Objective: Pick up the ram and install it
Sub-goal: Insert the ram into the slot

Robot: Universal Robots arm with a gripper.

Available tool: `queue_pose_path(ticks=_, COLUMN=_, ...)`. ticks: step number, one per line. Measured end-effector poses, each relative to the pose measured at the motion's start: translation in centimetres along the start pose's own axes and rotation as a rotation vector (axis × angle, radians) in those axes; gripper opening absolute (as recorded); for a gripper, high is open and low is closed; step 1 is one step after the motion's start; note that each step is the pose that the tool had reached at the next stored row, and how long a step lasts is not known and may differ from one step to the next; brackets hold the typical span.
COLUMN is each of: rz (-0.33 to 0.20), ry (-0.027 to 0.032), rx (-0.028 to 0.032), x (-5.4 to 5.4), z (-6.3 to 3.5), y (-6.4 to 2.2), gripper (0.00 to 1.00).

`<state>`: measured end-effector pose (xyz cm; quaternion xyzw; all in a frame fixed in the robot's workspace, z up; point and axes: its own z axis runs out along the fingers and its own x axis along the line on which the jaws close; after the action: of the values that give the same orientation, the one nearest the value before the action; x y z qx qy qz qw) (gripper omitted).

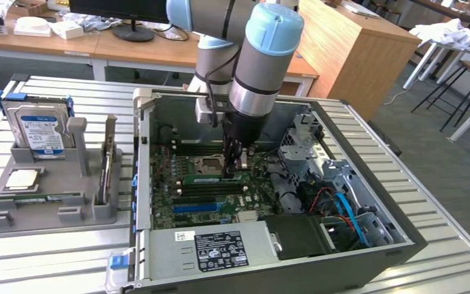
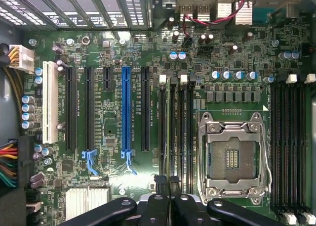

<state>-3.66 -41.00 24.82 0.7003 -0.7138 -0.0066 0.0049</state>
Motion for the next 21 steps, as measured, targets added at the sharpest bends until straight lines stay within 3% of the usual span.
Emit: queue_pose_path(ticks=21, rz=-0.006, ry=-0.0002, rx=0.0018, x=0.29, z=0.01, y=0.0, gripper=0.12)
